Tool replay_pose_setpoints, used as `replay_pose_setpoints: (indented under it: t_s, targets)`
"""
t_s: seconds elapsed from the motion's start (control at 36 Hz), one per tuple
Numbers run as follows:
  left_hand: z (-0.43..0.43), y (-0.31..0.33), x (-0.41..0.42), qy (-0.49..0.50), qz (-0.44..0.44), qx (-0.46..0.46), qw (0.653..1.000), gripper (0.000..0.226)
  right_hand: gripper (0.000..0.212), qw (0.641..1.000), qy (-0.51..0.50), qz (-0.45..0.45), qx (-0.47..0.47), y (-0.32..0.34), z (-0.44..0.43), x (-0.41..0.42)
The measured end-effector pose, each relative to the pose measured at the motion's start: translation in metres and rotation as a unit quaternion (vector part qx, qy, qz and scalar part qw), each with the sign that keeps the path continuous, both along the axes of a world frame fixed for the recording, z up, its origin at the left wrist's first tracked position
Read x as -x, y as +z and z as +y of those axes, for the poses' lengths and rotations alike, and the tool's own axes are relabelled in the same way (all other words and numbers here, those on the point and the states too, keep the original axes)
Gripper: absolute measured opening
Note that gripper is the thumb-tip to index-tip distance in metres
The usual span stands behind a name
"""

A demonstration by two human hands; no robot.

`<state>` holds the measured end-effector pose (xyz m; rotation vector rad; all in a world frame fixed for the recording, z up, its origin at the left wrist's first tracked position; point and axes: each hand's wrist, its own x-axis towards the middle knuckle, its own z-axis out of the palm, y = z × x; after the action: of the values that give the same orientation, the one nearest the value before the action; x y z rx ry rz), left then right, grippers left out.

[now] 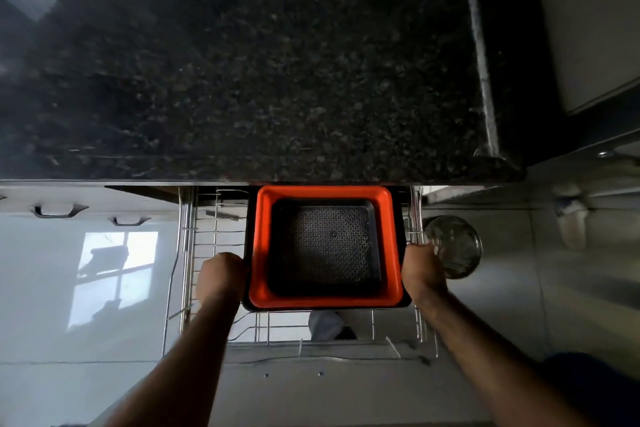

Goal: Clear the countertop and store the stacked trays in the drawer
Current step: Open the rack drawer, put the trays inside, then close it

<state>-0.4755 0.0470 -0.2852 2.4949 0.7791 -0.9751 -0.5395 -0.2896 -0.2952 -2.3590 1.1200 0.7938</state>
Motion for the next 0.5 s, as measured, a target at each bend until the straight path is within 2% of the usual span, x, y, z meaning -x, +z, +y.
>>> replay_pose_setpoints:
  t_s: [0.06,0.14,0.28,0.33,0.44,0.5]
  targets:
    - [-0.004,-0.006,-0.001,-0.005,0.006,0.002,1.0,0.018,0.022,0.999,0.017,0.019,0.023,-0.014,-0.001,0.001]
    - [-0.008,-0.013,0.002,-0.037,0.001,0.01,0.999,0.022,0.018,1.0,0.021,-0.003,0.001,-0.025,-0.001,0.001]
    - [-0.009,-0.026,0.005,-0.091,0.035,0.037,0.995,0.024,0.016,0.993,-0.074,-0.044,-0.076,-0.018,0.005,-0.006]
    - [-0.011,-0.023,0.006,-0.088,0.049,0.052,0.994,0.023,0.018,0.99,-0.094,-0.03,-0.097,-0.017,0.006,-0.006]
    - [-0.011,-0.01,0.011,-0.059,0.044,0.099,0.992,0.017,0.04,0.985,-0.123,-0.024,-0.122,-0.011,0.008,-0.004]
    - [-0.01,0.002,0.016,-0.066,0.02,0.107,0.992,0.024,0.052,0.982,-0.124,-0.038,-0.136,0.002,0.012,-0.002]
